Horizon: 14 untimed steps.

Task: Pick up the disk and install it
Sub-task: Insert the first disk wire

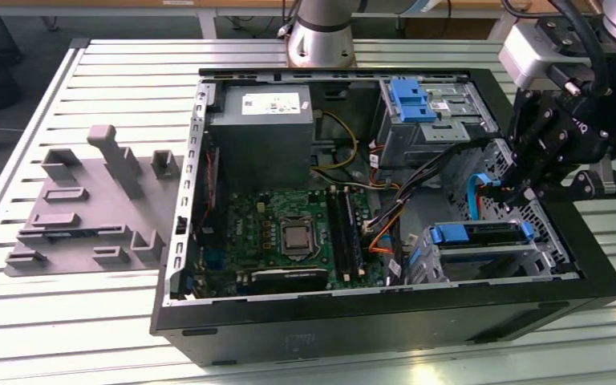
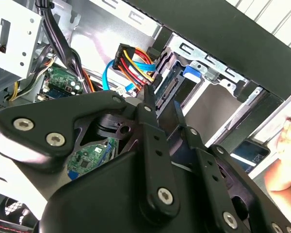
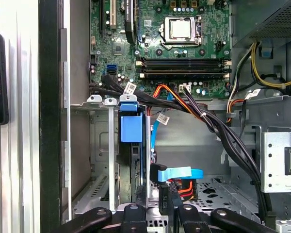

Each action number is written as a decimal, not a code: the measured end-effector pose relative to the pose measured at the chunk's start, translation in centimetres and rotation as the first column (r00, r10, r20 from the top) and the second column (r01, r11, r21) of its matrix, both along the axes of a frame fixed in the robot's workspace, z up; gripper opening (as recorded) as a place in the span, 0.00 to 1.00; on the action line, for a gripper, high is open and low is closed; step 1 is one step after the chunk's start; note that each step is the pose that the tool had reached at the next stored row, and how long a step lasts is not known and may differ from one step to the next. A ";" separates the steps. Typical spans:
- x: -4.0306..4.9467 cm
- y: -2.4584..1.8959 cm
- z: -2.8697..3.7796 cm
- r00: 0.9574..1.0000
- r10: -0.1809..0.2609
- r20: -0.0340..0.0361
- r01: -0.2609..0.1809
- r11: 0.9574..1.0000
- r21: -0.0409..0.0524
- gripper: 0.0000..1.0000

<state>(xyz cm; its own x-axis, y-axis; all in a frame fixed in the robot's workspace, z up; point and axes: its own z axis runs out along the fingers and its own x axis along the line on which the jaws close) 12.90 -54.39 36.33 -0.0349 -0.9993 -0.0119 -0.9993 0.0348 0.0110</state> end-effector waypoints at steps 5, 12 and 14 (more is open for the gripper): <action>0.00 0.00 -0.07 1.000 0.000 0.002 0.000 1.000 0.000 0.31; 0.00 0.07 -0.27 1.000 0.000 0.007 0.000 1.000 0.000 0.31; 0.00 0.07 -0.35 1.000 0.000 0.009 0.000 1.000 0.000 0.31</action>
